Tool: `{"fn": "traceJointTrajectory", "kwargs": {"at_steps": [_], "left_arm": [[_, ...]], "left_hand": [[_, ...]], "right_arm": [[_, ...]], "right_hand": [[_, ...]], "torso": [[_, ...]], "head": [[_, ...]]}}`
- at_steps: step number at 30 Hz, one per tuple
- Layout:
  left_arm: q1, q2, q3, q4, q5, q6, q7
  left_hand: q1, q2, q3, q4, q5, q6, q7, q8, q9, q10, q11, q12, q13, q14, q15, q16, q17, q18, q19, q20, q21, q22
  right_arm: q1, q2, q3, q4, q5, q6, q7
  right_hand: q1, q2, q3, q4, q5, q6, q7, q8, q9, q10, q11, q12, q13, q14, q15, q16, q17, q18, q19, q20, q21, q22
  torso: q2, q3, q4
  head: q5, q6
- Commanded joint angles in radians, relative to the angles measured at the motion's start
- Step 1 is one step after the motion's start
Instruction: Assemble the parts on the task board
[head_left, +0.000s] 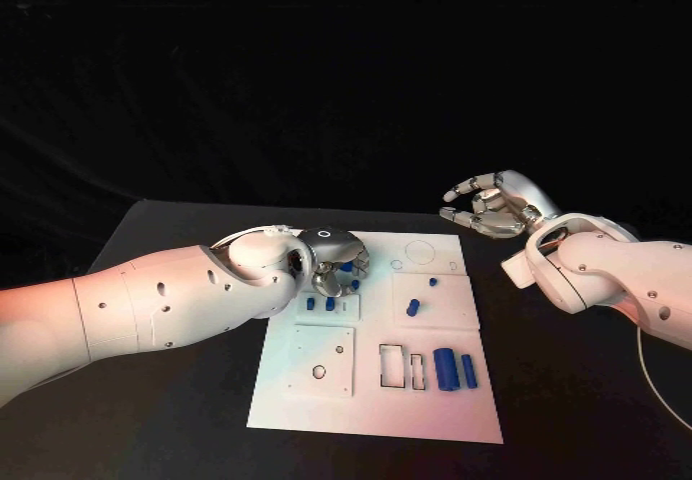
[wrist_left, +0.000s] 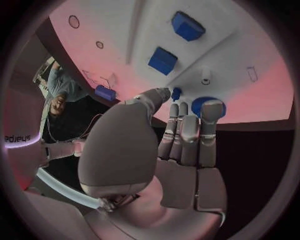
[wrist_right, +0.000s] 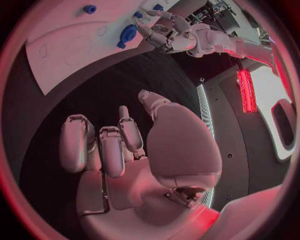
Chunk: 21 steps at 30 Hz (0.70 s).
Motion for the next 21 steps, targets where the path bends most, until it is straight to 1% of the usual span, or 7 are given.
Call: {"fn": "traceJointTrajectory", "kwargs": {"at_steps": [1, 4, 5, 11, 16, 19, 21], "left_arm": [[0.000, 0.008, 0.000, -0.002, -0.021, 0.032, -0.007], [0.000, 0.012, 0.000, -0.005, -0.020, 0.034, -0.007], [0.000, 0.014, 0.000, -0.006, -0.020, 0.032, -0.007], [-0.002, 0.024, 0.000, -0.016, -0.017, 0.025, -0.006], [-0.003, 0.028, 0.000, -0.021, -0.015, 0.025, -0.005], [-0.003, 0.030, 0.000, -0.024, -0.014, 0.028, -0.006], [-0.003, 0.031, 0.000, -0.027, -0.014, 0.031, -0.007]], "left_hand": [[0.008, 0.011, 0.017, -0.001, -0.003, 0.013, -0.001, -0.008, -0.007, 0.019, -0.001, -0.006, -0.007, 0.015, -0.002, 0.011, 0.007, -0.022, 0.017, 0.000, 0.016, 0.019], [0.009, 0.013, 0.023, -0.002, -0.004, 0.020, -0.001, -0.009, -0.010, 0.028, -0.003, -0.007, -0.012, 0.018, -0.003, 0.015, 0.009, -0.023, 0.022, 0.000, 0.024, 0.028], [0.010, 0.015, 0.030, -0.003, -0.005, 0.027, 0.000, -0.010, -0.012, 0.038, -0.005, -0.007, -0.016, 0.027, -0.005, 0.023, 0.021, -0.027, 0.033, 0.000, 0.039, 0.048], [0.007, 0.015, 0.043, -0.007, -0.007, 0.039, 0.004, -0.017, -0.020, 0.057, -0.010, -0.010, -0.027, 0.048, -0.010, 0.039, 0.040, -0.035, 0.059, -0.002, 0.072, 0.093], [0.006, 0.016, 0.049, -0.008, -0.009, 0.042, 0.005, -0.022, -0.024, 0.066, -0.012, -0.012, -0.032, 0.057, -0.012, 0.045, 0.049, -0.039, 0.070, -0.003, 0.086, 0.112], [0.007, 0.018, 0.054, -0.011, -0.009, 0.045, 0.005, -0.023, -0.026, 0.071, -0.014, -0.014, -0.035, 0.061, -0.013, 0.047, 0.050, -0.040, 0.074, -0.004, 0.093, 0.119], [0.008, 0.018, 0.055, -0.012, -0.009, 0.046, 0.006, -0.024, -0.026, 0.072, -0.014, -0.015, -0.036, 0.061, -0.013, 0.048, 0.049, -0.040, 0.075, -0.004, 0.094, 0.121]], "right_arm": [[-0.001, 0.002, 0.000, 0.001, -0.005, 0.004, 0.007], [-0.001, 0.002, 0.000, 0.001, -0.005, 0.004, 0.007], [-0.001, 0.003, 0.000, 0.002, -0.005, 0.005, 0.007], [-0.001, 0.004, 0.000, 0.002, -0.006, 0.005, 0.007], [-0.001, 0.004, 0.000, 0.003, -0.006, 0.005, 0.007], [-0.001, 0.005, 0.000, 0.003, -0.006, 0.006, 0.007], [-0.001, 0.005, 0.000, 0.003, -0.006, 0.006, 0.007]], "right_hand": [[-0.009, 0.001, 0.002, 0.003, 0.003, -0.001, -0.003, 0.004, -0.002, -0.009, -0.001, -0.006, -0.002, 0.063, -0.008, -0.004, 0.077, 0.006, -0.009, 0.001, -0.006, 0.070], [-0.009, 0.001, 0.002, 0.003, 0.003, -0.001, -0.003, 0.004, -0.002, -0.009, -0.001, -0.006, -0.002, 0.063, -0.008, -0.004, 0.077, 0.006, -0.009, 0.001, -0.006, 0.070], [-0.009, 0.001, 0.003, 0.003, 0.006, -0.001, -0.003, 0.004, -0.002, -0.010, -0.001, -0.007, -0.002, 0.063, -0.008, -0.005, 0.077, 0.006, -0.009, 0.000, -0.007, 0.070], [-0.009, 0.001, 0.003, 0.003, 0.006, -0.001, -0.003, 0.004, -0.002, -0.010, -0.001, -0.007, -0.002, 0.063, -0.008, -0.005, 0.077, 0.006, -0.009, 0.000, -0.007, 0.070], [-0.009, 0.001, 0.003, 0.003, 0.006, -0.001, -0.003, 0.004, -0.002, -0.010, -0.001, -0.007, -0.002, 0.063, -0.008, -0.005, 0.077, 0.006, -0.009, 0.000, -0.007, 0.070], [-0.009, 0.001, 0.003, 0.003, 0.006, -0.001, -0.003, 0.004, -0.002, -0.010, -0.001, -0.007, -0.002, 0.063, -0.008, -0.005, 0.077, 0.006, -0.009, 0.000, -0.007, 0.070], [-0.009, 0.001, 0.003, 0.003, 0.006, -0.001, -0.003, 0.004, -0.002, -0.010, -0.001, -0.007, -0.002, 0.063, -0.008, -0.005, 0.077, 0.006, -0.009, 0.000, -0.007, 0.070]], "torso": [[0.000, -0.0001, 0.0001], [-0.001, -0.0002, 0.0004], [-0.001, -0.0005, 0.0004], [-0.001, -0.0006, 0.0010], [0.000, -0.0006, 0.0012], [0.000, -0.0010, 0.0005], [-0.001, -0.0005, 0.0007]], "head": [[-0.002, -0.001], [-0.002, -0.002], [-0.002, -0.002], [-0.003, -0.002], [-0.005, -0.003], [-0.004, -0.005], [-0.004, -0.005]]}}
